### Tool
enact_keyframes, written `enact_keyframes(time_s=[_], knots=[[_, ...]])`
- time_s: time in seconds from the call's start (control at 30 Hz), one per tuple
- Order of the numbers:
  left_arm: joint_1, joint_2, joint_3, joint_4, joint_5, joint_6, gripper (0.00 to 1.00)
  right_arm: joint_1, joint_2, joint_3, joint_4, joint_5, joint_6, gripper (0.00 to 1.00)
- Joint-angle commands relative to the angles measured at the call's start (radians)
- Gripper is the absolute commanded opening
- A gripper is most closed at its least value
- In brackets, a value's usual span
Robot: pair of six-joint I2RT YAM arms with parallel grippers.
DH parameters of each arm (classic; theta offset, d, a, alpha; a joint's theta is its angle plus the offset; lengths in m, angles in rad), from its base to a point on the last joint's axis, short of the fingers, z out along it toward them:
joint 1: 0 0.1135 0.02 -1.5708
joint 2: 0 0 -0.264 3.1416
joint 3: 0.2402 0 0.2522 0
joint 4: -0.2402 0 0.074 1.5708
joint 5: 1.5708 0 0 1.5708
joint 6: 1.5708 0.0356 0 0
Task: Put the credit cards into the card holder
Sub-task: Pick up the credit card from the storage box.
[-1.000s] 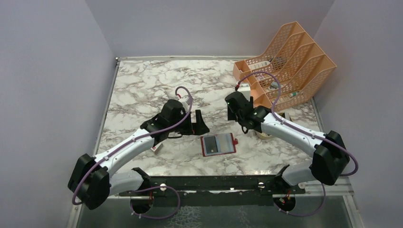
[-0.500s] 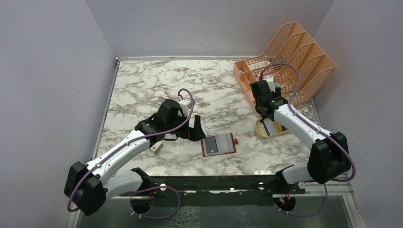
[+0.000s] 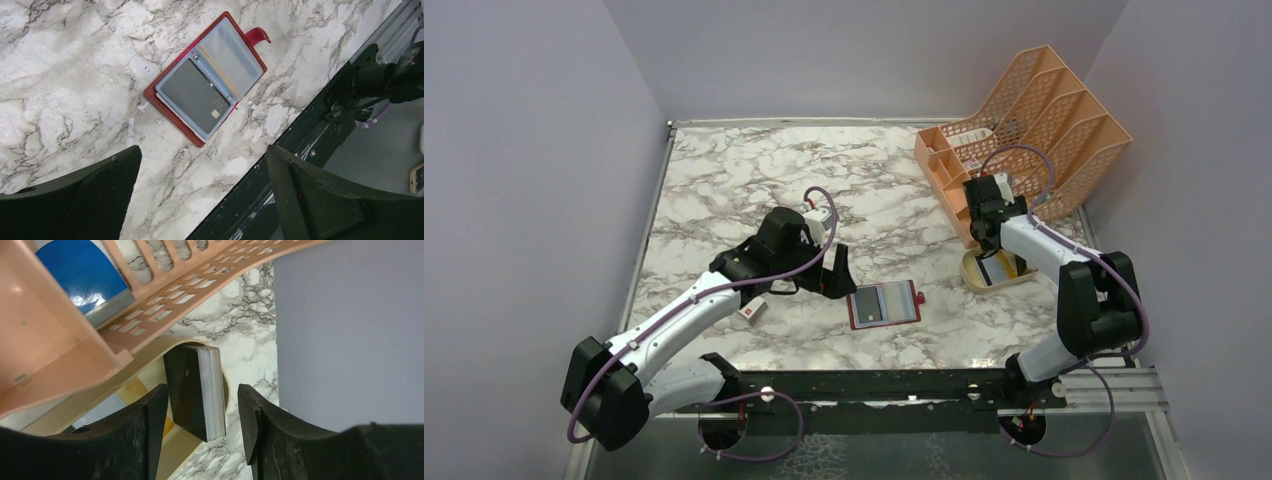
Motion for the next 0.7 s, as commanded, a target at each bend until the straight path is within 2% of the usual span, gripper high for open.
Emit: enact_keyframes(time_s=[0.0,0.2,0.37,0.67], knots=[[0.003,-0.007,0.029,-0.011,-0.015,0.042,0.99,-0.026,0.017,-0.017,0.090,0.039,-0.056,0.53],[0.005,-0.002,0.037,-0.037,-0.064,0.050,0.99,-0.042,0.063,-0.027,0.109,0.027,-0.071,0.49],[0.004,0.008,0.039,-0.048,-0.080,0.051,0.99,-0.057,0.082,-0.035,0.120,0.025,-0.088,0.42],[0.004,0.006,0.039,-0.052,-0.095,0.050,0.99,-0.067,0.089,-0.042,0.120,0.049,-0.099,0.39]])
